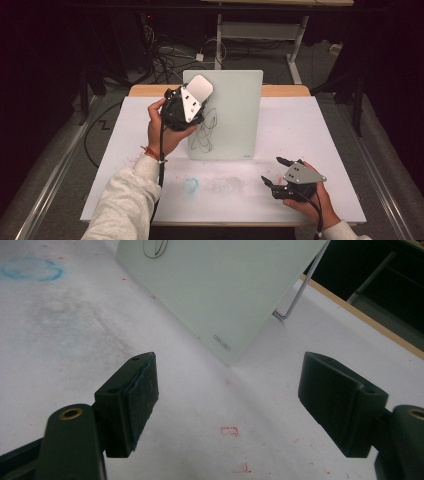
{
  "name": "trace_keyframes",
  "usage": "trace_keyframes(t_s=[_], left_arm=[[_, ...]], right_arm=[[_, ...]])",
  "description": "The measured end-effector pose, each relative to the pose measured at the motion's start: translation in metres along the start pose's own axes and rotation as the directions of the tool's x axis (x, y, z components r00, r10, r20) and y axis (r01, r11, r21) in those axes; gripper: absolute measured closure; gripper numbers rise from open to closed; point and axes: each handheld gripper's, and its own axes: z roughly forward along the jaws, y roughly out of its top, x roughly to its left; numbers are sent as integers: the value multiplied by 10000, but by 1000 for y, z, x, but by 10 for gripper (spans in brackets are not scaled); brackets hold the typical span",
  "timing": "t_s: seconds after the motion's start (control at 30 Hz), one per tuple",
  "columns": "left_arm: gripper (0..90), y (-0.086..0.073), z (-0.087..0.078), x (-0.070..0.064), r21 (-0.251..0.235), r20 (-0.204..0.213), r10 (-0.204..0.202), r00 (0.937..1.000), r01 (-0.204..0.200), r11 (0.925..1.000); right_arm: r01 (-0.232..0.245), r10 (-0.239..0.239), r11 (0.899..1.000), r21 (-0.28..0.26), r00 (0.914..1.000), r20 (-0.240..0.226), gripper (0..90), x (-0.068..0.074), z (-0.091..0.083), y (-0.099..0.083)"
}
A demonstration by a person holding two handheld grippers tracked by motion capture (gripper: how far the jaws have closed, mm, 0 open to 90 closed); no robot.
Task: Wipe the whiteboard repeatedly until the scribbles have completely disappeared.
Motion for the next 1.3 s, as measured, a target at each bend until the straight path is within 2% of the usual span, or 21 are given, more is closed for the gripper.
trace_keyframes(t_s=[0.13,0.2,0.23,0.3,0.33,0.37,0.4,0.43,0.57,0.7,0.73,0.77,1.3], left_arm=[[289,1,2,-2,-53,-273,12,9996,-13,10000],[289,-3,2,-7,-137,-239,-135,9996,132,9998],[289,-6,2,-11,-141,-230,-138,9996,134,9998],[289,-13,3,-22,-22,-313,203,9993,-204,9998],[289,-21,3,-34,68,-280,417,9987,-415,9991],[289,-21,3,-34,68,-280,417,9987,-415,9991],[289,-29,3,-45,181,-225,320,9992,-316,9993],[289,-32,3,-49,227,-165,265,9995,-262,9994],[287,-43,3,-61,320,-192,306,9993,-300,9990],[288,-41,3,-59,407,-47,253,9997,-250,9989],[286,-37,3,-55,440,99,57,9999,-61,9990],[285,-37,3,-55,440,99,57,9999,-61,9990],[285,9,7,-18,244,-264,-469,9986,475,9986]], right_arm=[[-21,21,10000,-13,10000,-13,246,-1,-1,0],[-28,28,10000,-17,10000,-16,246,-1,-1,0],[10,-10,10000,-21,10000,-38,246,-1,-1,0],[40,-40,10000,-4,10000,-59,246,0,-1,0],[43,-43,10000,-4,10000,-60,246,1,-1,0],[35,-34,10000,3,10000,-67,246,1,-1,0],[59,-59,10000,-5,10000,-64,246,1,-1,0],[68,-68,10000,-7,10000,-58,246,1,-1,0],[59,-59,10000,7,10000,-79,246,1,0,0],[98,-97,9999,64,9999,-132,246,2,1,0],[92,-91,9999,93,9999,-127,246,2,1,0],[97,-96,9999,71,9999,-124,246,2,1,0],[-3,3,10000,44,10000,-68,247,1,-2,1]])
